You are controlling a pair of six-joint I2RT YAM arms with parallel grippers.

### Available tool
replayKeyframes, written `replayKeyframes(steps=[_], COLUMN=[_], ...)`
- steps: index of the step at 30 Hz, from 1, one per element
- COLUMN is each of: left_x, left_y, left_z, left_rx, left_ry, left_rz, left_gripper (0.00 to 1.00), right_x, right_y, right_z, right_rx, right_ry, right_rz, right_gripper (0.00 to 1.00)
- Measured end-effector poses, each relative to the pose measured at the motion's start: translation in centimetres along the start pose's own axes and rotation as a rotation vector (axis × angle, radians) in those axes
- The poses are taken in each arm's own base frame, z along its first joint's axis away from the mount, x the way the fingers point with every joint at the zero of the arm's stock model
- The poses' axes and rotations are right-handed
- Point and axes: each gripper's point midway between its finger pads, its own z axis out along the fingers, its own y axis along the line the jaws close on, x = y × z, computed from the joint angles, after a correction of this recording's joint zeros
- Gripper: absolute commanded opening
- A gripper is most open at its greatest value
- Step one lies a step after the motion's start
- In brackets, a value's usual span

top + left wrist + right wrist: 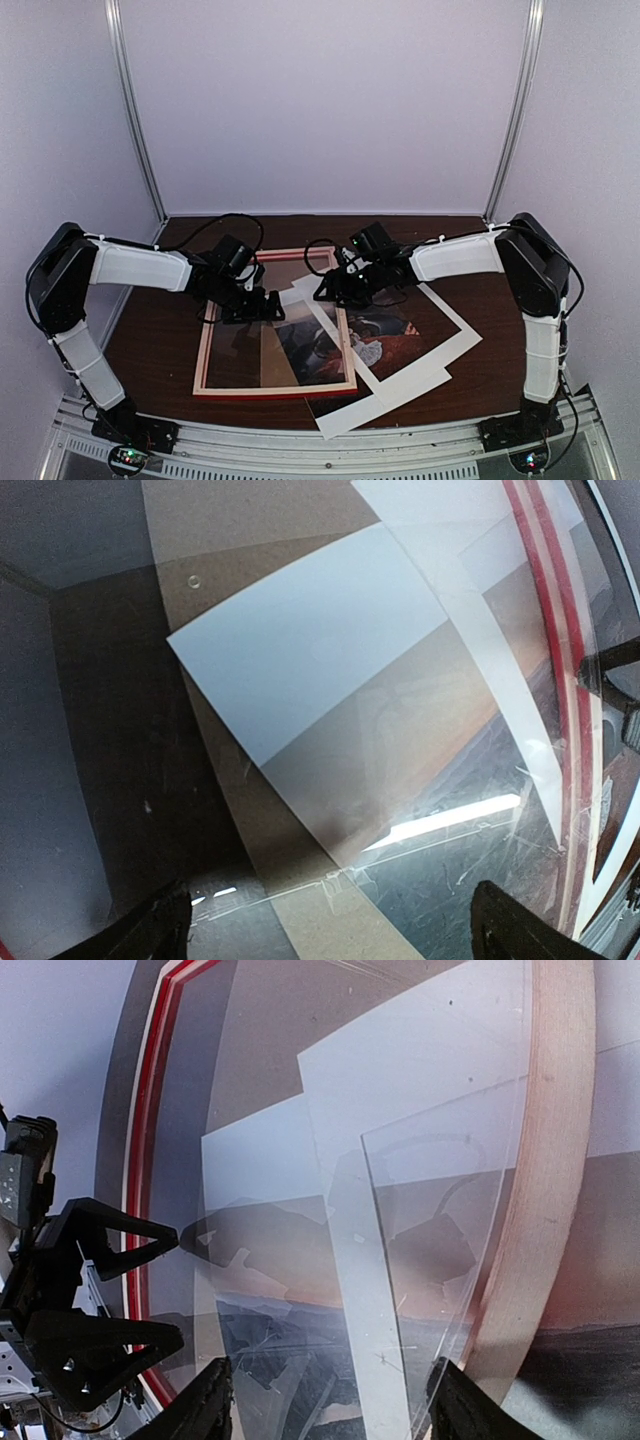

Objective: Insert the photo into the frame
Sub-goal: Place the glass panel at the frame body.

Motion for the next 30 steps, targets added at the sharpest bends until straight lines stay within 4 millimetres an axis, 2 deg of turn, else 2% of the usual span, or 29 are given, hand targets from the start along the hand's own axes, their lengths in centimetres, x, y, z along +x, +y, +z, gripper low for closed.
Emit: replayKeyframes(steps=[15, 30], left_x=[0.1, 0.1], left_y=[-0.1, 0.1], left_z=[0.0, 0.0], left_rx=[-0.003, -0.015], left_ry=[0.002, -0.001], left_rz=[0.005, 0.012], left_gripper=[0.97, 0.98], right_x=[0.1, 0.0], right_y=[-0.5, -2.0], right_z=[-0.8, -1.6], right_rx=[0.062, 0.158], right_ry=[-0.014, -0.026], right_rz=[-0.037, -0.066], right_gripper=[0.69, 0.69])
